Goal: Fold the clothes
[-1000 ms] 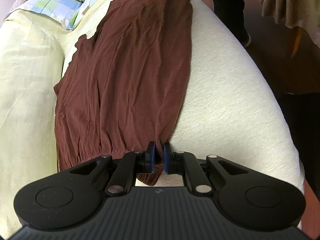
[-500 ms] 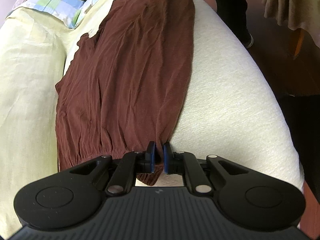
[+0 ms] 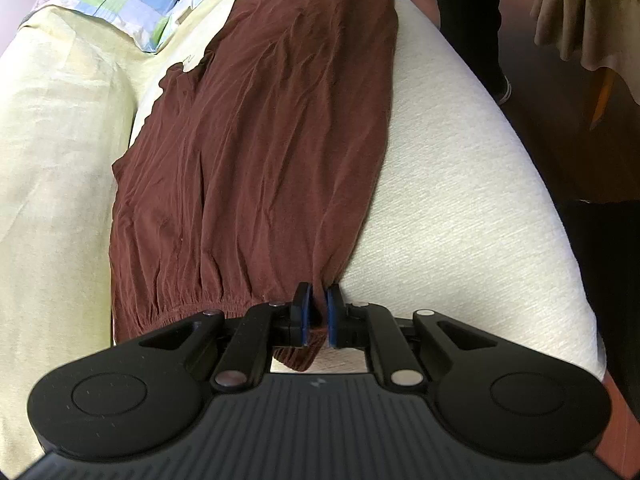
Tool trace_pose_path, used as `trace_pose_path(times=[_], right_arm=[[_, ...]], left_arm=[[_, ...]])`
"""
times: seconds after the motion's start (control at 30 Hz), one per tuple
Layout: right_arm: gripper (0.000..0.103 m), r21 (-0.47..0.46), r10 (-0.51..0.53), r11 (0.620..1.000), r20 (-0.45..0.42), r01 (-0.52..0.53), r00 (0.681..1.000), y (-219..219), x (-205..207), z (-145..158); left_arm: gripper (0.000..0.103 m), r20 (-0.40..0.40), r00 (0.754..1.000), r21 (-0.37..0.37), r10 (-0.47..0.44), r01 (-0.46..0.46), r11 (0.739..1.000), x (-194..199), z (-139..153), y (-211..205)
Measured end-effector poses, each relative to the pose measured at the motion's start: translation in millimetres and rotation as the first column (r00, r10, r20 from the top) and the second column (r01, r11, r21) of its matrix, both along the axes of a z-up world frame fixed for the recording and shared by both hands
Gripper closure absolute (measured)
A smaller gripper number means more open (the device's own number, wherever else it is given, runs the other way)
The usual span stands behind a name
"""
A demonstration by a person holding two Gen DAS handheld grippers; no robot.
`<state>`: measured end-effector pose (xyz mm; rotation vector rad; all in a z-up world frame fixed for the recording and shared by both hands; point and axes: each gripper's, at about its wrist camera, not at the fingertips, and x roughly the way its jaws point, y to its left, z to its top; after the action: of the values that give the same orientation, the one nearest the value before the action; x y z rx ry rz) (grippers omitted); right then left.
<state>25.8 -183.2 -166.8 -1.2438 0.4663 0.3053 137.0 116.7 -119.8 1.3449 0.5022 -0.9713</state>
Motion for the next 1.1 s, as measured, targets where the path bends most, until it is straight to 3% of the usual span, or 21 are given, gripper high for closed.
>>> trace_pose_path(times=[0.27, 0.37, 0.5, 0.63, 0.83, 0.97, 1.1], right_arm=[[0.098, 0.042, -0.01, 0.999, -0.049, 0.013, 0.999, -1.3, -6.9, 5.7], [0.102, 0.062, -0.012, 0.998, -0.064, 0.016, 0.998, -2.2, -7.5, 11.1], [0.103, 0.099, -0.004, 0.995, -0.1, 0.014, 0.995, -5.3, -4.5, 24.9], [0.103, 0.121, 0.026, 0.993, -0.19, -0.003, 0.981, -10.0, 6.3, 48.4], [0.103, 0.118, 0.076, 0.992, -0.236, -0.049, 0.969, -19.5, 29.1, 93.4], [0.103, 0.119, 0.105, 0.99, -0.256, -0.076, 0.961, -22.7, 54.2, 124.0], [0.103, 0.135, 0.138, 0.986, -0.297, -0.101, 0.945, -30.9, 95.7, 145.1]], left_arm=[[0.094, 0.005, 1.0, -0.001, 0.002, -0.002, 1.0, -1.1, -3.1, 0.1], [0.094, -0.011, 1.0, -0.016, 0.024, -0.024, 1.0, 1.1, -0.8, 0.2], [0.095, -0.045, 0.996, -0.052, 0.076, -0.078, 0.996, 5.9, 6.1, 1.0], [0.096, -0.08, 0.986, -0.109, 0.145, -0.154, 0.982, 11.0, 19.1, 2.9], [0.096, -0.142, 0.96, -0.209, 0.243, -0.269, 0.94, 18.7, 56.8, 10.5], [0.097, -0.182, 0.947, -0.235, 0.266, -0.305, 0.923, 30.2, 73.8, 11.4], [0.097, -0.274, 0.915, -0.257, 0.296, -0.366, 0.894, 59.0, 83.5, 12.9]])
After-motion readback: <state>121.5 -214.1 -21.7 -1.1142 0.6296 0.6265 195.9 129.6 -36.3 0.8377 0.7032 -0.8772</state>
